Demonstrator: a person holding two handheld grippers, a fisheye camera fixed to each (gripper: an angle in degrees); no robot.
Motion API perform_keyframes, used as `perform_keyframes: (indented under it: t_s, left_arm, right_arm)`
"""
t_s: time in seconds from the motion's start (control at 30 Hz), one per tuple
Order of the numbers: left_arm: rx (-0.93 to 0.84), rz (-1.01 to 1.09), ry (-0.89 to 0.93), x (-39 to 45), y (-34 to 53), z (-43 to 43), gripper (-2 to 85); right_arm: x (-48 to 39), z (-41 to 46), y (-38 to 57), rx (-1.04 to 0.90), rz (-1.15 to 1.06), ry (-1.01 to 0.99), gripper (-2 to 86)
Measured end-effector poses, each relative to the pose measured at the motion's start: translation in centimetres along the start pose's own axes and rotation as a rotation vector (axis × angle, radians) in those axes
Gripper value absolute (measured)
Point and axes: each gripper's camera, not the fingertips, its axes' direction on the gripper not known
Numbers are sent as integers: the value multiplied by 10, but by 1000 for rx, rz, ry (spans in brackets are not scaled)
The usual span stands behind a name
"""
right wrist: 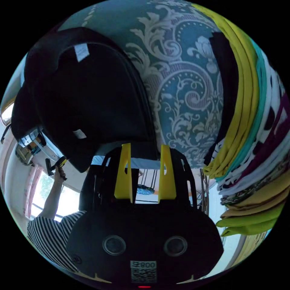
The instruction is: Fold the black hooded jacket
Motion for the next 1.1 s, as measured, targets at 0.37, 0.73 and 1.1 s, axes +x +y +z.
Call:
perform_keyframes:
  t_s: [0.37,0.73,1.1]
  left_arm:
    - [43,-37,-108,8,1,11,85]
    - [67,89,-122,21,7,-19,11]
    - [39,43,-209,19,-13,-17,30]
  right_arm:
    - [-17,20,-10,17,32,158,84]
    - [-45,-23,17,-32,-174,320,35]
    - [-4,34,30,-201,-45,288,51]
